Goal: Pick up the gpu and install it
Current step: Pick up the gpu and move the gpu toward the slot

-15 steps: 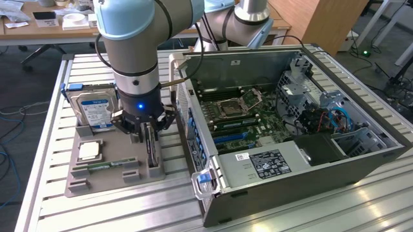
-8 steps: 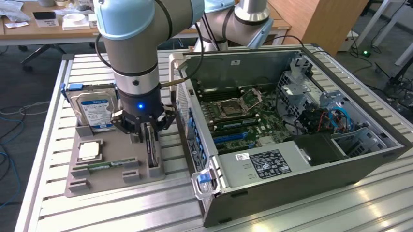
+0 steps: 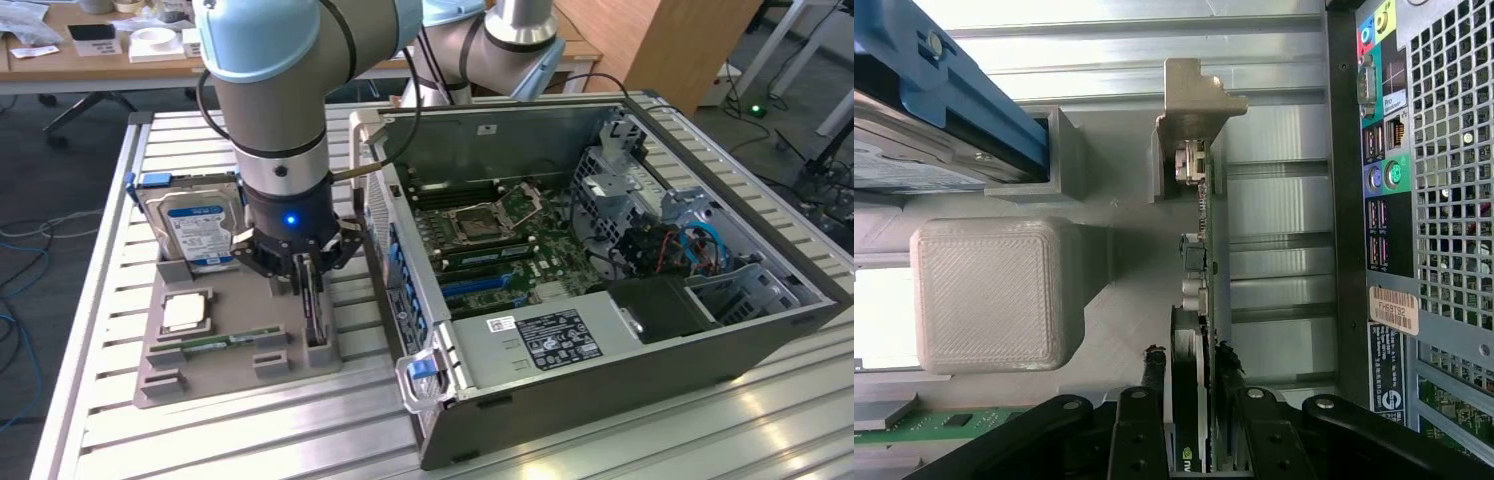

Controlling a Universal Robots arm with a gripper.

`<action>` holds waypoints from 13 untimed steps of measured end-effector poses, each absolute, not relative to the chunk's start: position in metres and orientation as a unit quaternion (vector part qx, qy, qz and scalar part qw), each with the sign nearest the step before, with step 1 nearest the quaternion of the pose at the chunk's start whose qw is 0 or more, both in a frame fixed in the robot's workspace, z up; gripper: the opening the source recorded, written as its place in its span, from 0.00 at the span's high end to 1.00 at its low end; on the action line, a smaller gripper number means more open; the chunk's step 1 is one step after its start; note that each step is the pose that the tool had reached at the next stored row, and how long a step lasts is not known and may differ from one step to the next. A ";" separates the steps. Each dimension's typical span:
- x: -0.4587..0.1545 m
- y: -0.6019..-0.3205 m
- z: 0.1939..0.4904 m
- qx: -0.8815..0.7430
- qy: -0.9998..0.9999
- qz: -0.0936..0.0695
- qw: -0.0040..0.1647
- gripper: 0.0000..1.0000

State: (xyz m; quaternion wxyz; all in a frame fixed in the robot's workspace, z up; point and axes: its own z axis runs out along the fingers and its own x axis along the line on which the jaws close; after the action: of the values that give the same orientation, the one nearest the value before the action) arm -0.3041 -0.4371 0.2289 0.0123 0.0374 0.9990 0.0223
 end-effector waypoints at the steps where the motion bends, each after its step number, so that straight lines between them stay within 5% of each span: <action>1: -0.304 -0.437 0.229 0.037 0.999 0.022 0.012 0.67; 4: -0.304 -0.437 0.229 0.037 0.999 0.022 0.012 0.74; 13: -0.304 -0.437 0.229 0.037 0.999 0.022 0.012 0.74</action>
State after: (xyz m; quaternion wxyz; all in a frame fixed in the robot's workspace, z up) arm -0.3041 -0.4371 0.2290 0.0123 0.0372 0.9990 0.0223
